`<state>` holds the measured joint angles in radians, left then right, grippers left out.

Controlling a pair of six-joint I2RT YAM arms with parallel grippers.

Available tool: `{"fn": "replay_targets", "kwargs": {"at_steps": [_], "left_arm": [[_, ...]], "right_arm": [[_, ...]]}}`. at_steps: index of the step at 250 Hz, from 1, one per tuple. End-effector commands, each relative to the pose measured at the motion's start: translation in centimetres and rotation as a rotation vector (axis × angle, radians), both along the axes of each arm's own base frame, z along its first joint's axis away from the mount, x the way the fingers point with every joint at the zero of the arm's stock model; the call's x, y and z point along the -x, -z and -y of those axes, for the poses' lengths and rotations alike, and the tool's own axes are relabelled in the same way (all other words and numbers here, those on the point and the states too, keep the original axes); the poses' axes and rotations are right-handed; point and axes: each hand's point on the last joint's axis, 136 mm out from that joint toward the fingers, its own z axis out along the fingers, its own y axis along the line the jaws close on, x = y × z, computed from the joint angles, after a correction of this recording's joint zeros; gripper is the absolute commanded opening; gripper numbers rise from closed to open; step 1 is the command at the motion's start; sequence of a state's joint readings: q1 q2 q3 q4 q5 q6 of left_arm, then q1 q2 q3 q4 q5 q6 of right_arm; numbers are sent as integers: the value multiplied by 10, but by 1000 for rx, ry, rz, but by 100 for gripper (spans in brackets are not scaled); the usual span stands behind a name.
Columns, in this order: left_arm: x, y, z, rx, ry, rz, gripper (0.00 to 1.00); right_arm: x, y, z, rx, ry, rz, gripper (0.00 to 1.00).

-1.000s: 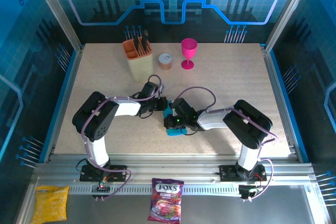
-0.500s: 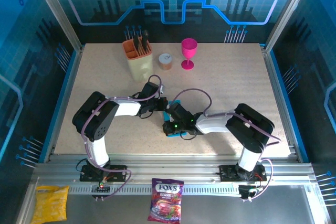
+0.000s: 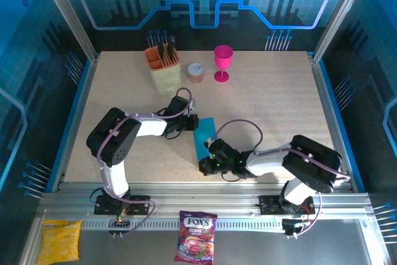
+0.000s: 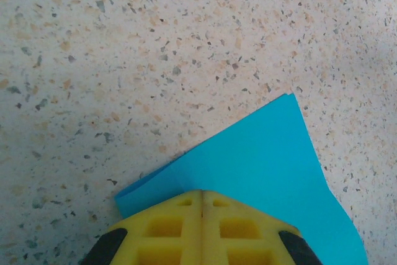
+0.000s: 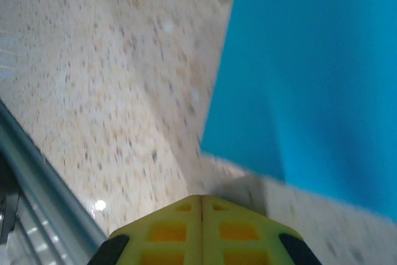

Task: Fold a paper plane with a square sheet of paper (pick it up from the middle)
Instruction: Fold the square sheet of paper in half at the center of the table, then first fold the square sheet of paper in half at the center of the table.

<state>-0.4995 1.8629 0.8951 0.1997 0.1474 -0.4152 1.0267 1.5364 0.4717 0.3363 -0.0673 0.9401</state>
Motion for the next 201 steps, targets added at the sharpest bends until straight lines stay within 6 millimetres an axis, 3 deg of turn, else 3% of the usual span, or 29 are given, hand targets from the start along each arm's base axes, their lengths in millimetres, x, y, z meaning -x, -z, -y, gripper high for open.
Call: {"fn": "replay_targets", "kwargs": {"at_steps": [1,52,94,142,201], "left_arm": [[13,19,-9,-55,14,-61,0],[32,14,-5,-42,35,-56,0],[46,9,1,-20,44,-50,0],[43,3,6,2,31,-45,0],[34,-1,8,-9,14,-47,0]], "right_arm": [[23,-2,25,52,13,-68,0],[-9,-65,52,80,93,107,0],[-38,-89,52,29,123,127,0],[-58,-84,16,-24,85,94,0],[-57,-44,-19,-29,47,5,0]]}}
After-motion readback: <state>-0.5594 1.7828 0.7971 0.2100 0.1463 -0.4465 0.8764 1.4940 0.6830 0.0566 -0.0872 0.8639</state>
